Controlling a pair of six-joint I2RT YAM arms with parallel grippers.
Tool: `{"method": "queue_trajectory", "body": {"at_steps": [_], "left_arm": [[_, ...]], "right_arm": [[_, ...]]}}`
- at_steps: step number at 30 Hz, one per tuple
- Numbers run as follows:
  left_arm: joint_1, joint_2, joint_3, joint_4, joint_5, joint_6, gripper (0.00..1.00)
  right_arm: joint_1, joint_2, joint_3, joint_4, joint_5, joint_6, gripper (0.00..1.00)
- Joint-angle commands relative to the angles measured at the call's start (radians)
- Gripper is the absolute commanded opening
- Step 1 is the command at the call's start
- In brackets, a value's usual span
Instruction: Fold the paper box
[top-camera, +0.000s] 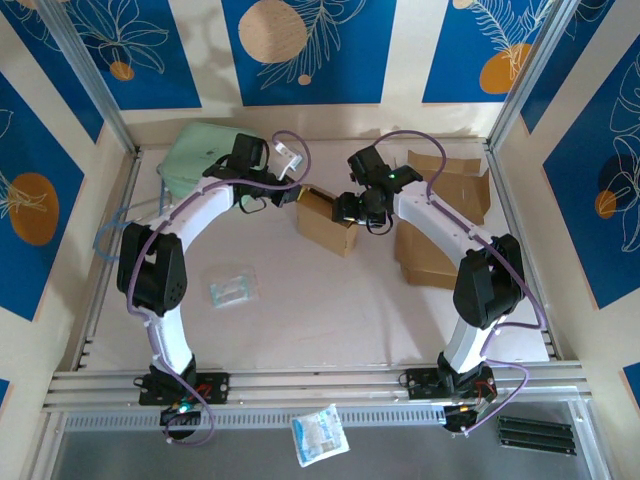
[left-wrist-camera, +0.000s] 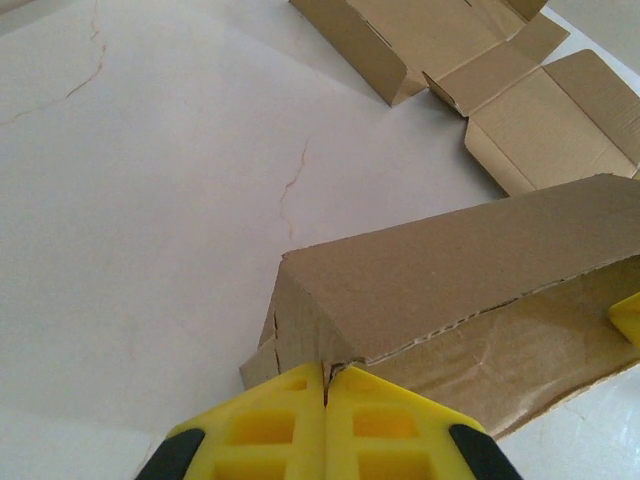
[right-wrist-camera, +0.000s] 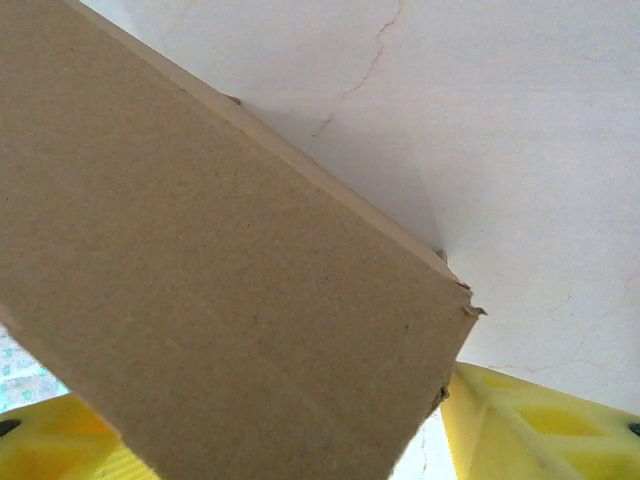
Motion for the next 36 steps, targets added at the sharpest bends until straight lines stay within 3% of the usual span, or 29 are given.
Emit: {"method": "queue_trajectory", "body": {"at_steps": [1, 15, 36], "left_arm": [[-0.017, -0.035, 0.051, -0.07, -0.007, -0.041, 0.0], [-0.017, -0.031, 0.121, -0.203, 0.033, -0.032, 0.0], [-0.018, -0.002, 0.182, -0.273, 0.026, -0.07, 0.0]], "right_arm": [[0.009, 0.052, -0.012, -0.045, 0.05, -0.017, 0.63], [0.012, 0.061, -0.012, -0.037, 0.047, -0.021, 0.53], [0.023, 0.069, -0.001, -0.043, 0.052, -0.031, 0.5]]}}
